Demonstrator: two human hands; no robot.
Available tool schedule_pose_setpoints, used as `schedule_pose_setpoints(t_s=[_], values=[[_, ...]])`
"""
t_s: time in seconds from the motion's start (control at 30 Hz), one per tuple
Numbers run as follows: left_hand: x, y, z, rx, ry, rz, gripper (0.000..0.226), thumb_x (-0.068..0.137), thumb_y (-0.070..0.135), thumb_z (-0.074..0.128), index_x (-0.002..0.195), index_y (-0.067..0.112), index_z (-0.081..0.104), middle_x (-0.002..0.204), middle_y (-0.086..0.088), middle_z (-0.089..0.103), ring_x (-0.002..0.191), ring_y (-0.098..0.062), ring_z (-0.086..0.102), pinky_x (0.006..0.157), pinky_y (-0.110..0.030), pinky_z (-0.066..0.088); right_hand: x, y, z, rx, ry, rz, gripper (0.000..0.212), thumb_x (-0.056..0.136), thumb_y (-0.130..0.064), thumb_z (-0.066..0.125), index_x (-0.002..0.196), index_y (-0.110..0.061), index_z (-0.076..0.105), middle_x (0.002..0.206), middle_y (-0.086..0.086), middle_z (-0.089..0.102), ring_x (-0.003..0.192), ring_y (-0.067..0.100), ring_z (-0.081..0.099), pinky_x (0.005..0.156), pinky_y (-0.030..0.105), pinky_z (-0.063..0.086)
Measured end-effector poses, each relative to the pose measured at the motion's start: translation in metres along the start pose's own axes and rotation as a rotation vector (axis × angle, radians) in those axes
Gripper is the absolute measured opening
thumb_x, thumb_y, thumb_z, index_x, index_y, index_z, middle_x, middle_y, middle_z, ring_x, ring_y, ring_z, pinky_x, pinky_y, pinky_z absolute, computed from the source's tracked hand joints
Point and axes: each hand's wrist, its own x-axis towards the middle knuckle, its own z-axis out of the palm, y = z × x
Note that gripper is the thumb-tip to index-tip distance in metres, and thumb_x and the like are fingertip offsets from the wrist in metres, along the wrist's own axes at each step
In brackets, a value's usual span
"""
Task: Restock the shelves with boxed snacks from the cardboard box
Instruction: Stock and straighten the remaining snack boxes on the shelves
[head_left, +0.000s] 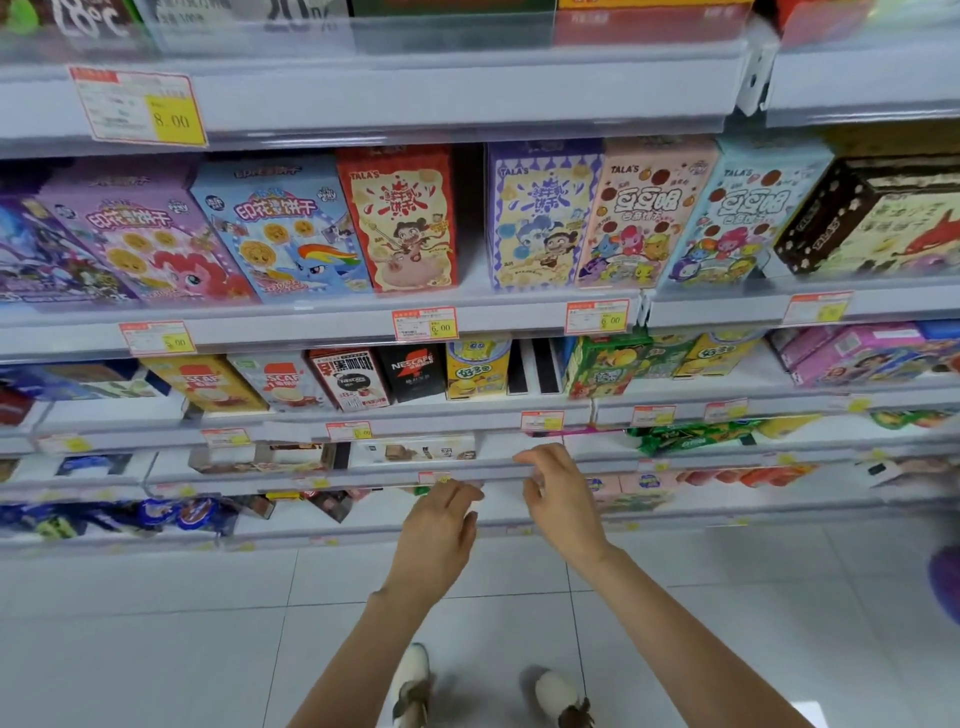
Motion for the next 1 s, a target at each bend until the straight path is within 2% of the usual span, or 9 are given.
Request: schedule_pose_setpoints(t_s=[0.07, 0.2, 0.37, 0.5, 0.7, 0.83, 0.93, 1.0], values=[[-0.006, -0.003, 0.005, -0.006, -0.041, 0.002, 0.023, 0.079, 0.020, 0.043, 0.095, 0.024, 0.059, 0.090, 0.006, 0.064, 0.072, -0.015, 0.064, 0.057, -0.019, 0.049, -0.001, 0.001, 0.011, 0.010, -0.051, 0.005, 0.028, 0.085, 0.002, 0.054, 0.109, -0.009, 0.062, 0.112, 0.006, 0.053, 0.095, 0.023, 0.058, 0.081, 0.034, 0.049], [-0.011, -0.014, 0.008, -0.045, -0.071, 0.002, 0.030, 0.065, 0.009, 0.064, 0.091, 0.024, 0.061, 0.087, 0.010, 0.062, 0.069, -0.008, 0.060, 0.056, -0.016, 0.046, 0.001, 0.002, 0.035, 0.031, -0.122, 0.038, 0.026, 0.088, -0.001, 0.052, 0.108, -0.013, 0.062, 0.113, 0.002, 0.053, 0.100, 0.019, 0.057, 0.083, 0.031, 0.048], [-0.020, -0.064, 0.008, 0.068, -0.145, 0.048, 0.042, 0.052, 0.011, 0.086, 0.085, 0.026, 0.064, 0.083, 0.013, 0.062, 0.063, -0.005, 0.060, 0.052, -0.013, 0.045, 0.010, 0.002, 0.069, 0.015, -0.088, 0.046, 0.023, 0.087, 0.000, 0.054, 0.105, -0.013, 0.063, 0.110, 0.002, 0.057, 0.099, 0.019, 0.059, 0.081, 0.026, 0.047], [-0.020, -0.119, 0.014, 0.168, -0.120, 0.083, 0.043, 0.044, 0.014, 0.090, 0.079, 0.025, 0.067, 0.078, 0.012, 0.063, 0.060, -0.005, 0.060, 0.051, -0.013, 0.045, 0.022, 0.012, 0.101, 0.012, -0.079, 0.077, 0.025, 0.087, 0.001, 0.054, 0.106, -0.013, 0.064, 0.111, 0.000, 0.056, 0.098, 0.016, 0.058, 0.078, 0.020, 0.042], [-0.001, -0.194, 0.053, 0.282, -0.046, 0.028, 0.049, 0.040, 0.015, 0.093, 0.083, 0.016, 0.070, 0.079, 0.002, 0.067, 0.061, -0.015, 0.065, 0.046, -0.023, 0.050, 0.051, 0.056, 0.151, -0.004, -0.132, 0.113, 0.031, 0.088, -0.005, 0.057, 0.117, -0.015, 0.058, 0.118, 0.001, 0.052, 0.101, 0.018, 0.058, 0.081, 0.025, 0.047], [0.018, -0.250, 0.105, 0.237, -0.022, -0.062, 0.054, 0.058, 0.011, 0.086, 0.107, 0.005, 0.063, 0.105, -0.013, 0.063, 0.091, -0.035, 0.063, 0.068, -0.040, 0.057, 0.080, 0.101, 0.184, -0.038, -0.124, 0.109, 0.049, 0.089, -0.010, 0.059, 0.134, -0.017, 0.043, 0.133, 0.003, 0.043, 0.121, 0.020, 0.046, 0.093, 0.027, 0.041], [0.034, -0.280, 0.139, 0.265, 0.039, -0.005, 0.064, 0.059, 0.019, 0.087, 0.114, 0.008, 0.057, 0.111, -0.014, 0.060, 0.098, -0.034, 0.057, 0.075, -0.040, 0.054, 0.107, 0.133, 0.208, -0.100, -0.041, 0.017, 0.056, 0.087, -0.013, 0.063, 0.138, -0.010, 0.040, 0.139, 0.010, 0.040, 0.129, 0.026, 0.036, 0.096, 0.025, 0.033], [0.046, -0.297, 0.161, 0.259, 0.100, 0.028, 0.069, 0.061, 0.025, 0.086, 0.118, 0.012, 0.049, 0.112, -0.014, 0.058, 0.100, -0.033, 0.053, 0.078, -0.041, 0.052, 0.126, 0.153, 0.223, -0.157, -0.007, -0.023, 0.051, 0.089, -0.021, 0.062, 0.135, -0.007, 0.044, 0.136, 0.014, 0.043, 0.128, 0.030, 0.037, 0.096, 0.030, 0.034]])
